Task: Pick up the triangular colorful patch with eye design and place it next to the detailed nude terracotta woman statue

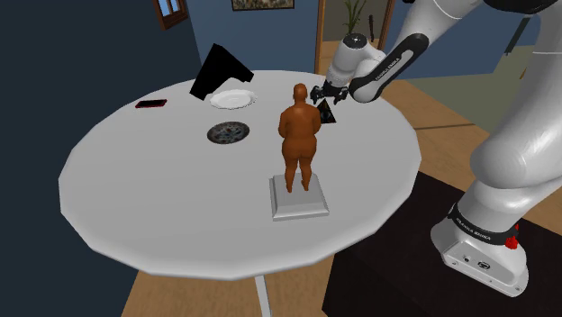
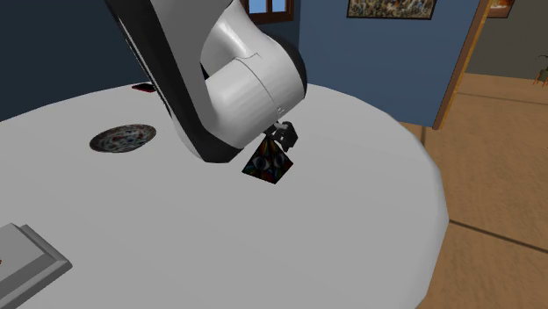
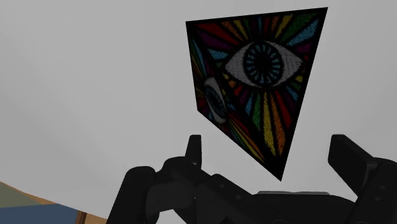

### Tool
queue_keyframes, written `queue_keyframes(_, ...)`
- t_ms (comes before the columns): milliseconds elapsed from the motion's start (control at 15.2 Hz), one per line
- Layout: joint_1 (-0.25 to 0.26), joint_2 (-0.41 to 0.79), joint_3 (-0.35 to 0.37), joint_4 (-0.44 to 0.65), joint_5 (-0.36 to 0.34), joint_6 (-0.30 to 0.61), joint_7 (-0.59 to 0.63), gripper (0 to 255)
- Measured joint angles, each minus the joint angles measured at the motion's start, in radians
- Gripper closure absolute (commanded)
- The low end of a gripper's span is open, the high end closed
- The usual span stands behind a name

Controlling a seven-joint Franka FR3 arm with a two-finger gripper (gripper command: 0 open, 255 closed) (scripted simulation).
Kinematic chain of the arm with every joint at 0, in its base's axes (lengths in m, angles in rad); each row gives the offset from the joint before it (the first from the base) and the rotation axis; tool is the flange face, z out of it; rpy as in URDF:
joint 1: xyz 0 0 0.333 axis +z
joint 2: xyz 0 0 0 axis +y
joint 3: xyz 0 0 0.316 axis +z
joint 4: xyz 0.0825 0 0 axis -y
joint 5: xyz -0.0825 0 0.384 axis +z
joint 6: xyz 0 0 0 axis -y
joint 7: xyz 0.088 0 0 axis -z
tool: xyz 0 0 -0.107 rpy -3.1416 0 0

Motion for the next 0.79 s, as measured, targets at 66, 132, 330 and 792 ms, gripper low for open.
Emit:
queue_keyframes(66, 0.0, 0.001, 0.0, 0.0, -0.001, 0.0, 0.001, 0)
queue_keyframes(132, 0.001, 0.001, -0.001, 0.001, -0.002, 0.0, 0.001, 0)
queue_keyframes(330, 0.001, 0.001, -0.001, 0.001, -0.002, 0.001, 0.001, 255)
queue_keyframes(792, 0.001, 0.001, 0.0, 0.002, -0.002, 0.001, 0.001, 255)
